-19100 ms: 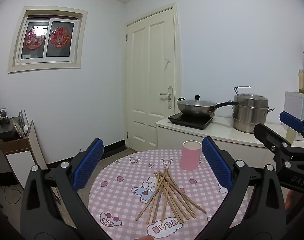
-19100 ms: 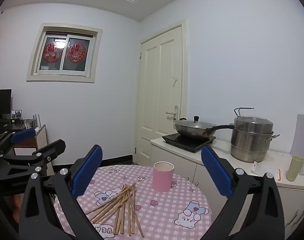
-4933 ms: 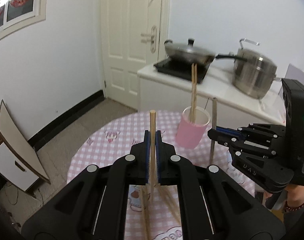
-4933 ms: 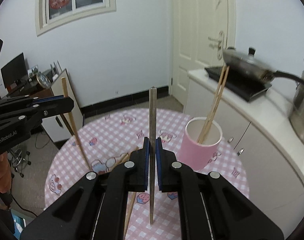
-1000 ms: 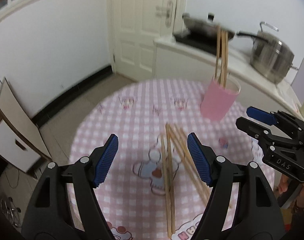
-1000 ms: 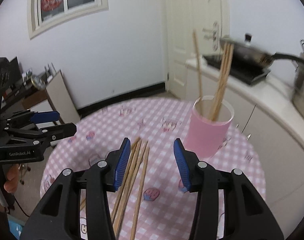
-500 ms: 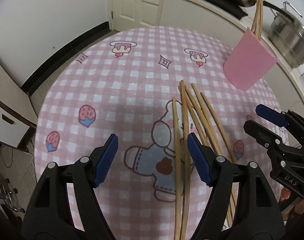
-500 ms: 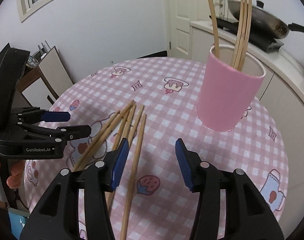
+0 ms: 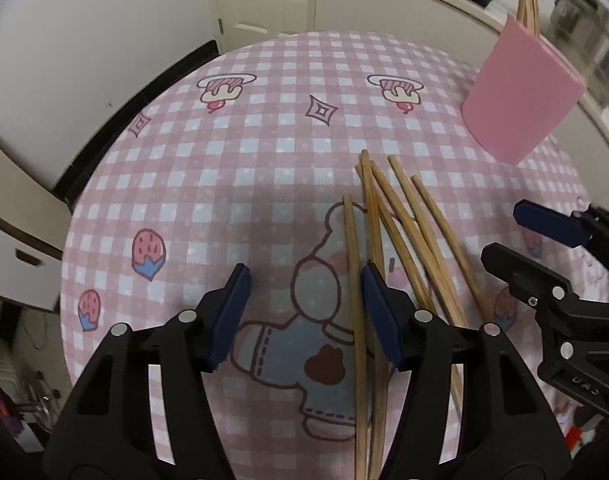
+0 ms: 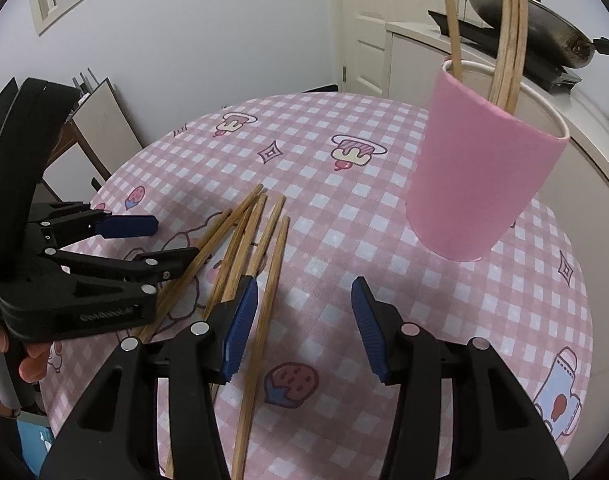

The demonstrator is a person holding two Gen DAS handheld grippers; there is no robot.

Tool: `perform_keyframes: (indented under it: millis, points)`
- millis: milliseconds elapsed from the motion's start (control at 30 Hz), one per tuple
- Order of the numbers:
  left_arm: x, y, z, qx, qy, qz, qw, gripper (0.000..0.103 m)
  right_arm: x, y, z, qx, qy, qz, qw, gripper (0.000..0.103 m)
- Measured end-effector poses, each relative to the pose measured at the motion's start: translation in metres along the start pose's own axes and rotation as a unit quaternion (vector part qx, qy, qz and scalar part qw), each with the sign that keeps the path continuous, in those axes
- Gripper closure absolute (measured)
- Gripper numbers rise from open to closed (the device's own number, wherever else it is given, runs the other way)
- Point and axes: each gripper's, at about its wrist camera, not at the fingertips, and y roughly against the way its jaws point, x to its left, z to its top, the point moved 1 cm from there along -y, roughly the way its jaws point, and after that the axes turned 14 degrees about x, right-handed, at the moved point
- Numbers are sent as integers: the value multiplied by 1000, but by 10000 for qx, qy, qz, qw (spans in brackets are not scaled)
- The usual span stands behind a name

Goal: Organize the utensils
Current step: 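Move the right gripper back down to the chopstick pile, then close the right gripper on one wooden chopstick from the pile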

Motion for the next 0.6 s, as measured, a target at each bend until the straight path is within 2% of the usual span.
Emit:
perform_keyframes:
  millis: [33, 67, 100, 200, 333, 367, 433, 567, 600]
  points:
    - [-1, 0, 1, -16, -24, 23, 10000, 49, 1, -2, 1, 51, 25, -20, 10000, 57]
    - [-1, 1, 1, -46, -46, -18, 10000, 62, 2, -4, 2, 95, 49, -35, 9999, 57]
    - [-1, 1, 1, -65, -49, -19, 10000, 69, 3, -5, 3, 141, 68, -45, 9999, 57]
    - [1, 1, 3, -47, -57, -31, 10000, 75, 7, -12, 6, 307, 142, -181, 9993, 57]
    - [3, 1, 3, -37, -34, 19, 10000, 88, 13, -23, 15, 540, 266, -247, 9979, 57]
    - [4, 0, 4, -35, -22, 11, 10000, 93, 16, -25, 17, 585, 319, -337, 9972, 60]
    - [7, 2, 2, -37, 2, -21, 10000, 94, 21, -30, 21, 709, 434, -463, 9955, 67]
    - [9, 3, 2, -49, 79, -111, 9999, 96, 29, -32, 26, 867, 612, -515, 9930, 96]
    - [10, 3, 1, -50, 108, -166, 9998, 97, 31, -32, 27, 895, 655, -574, 9922, 96]
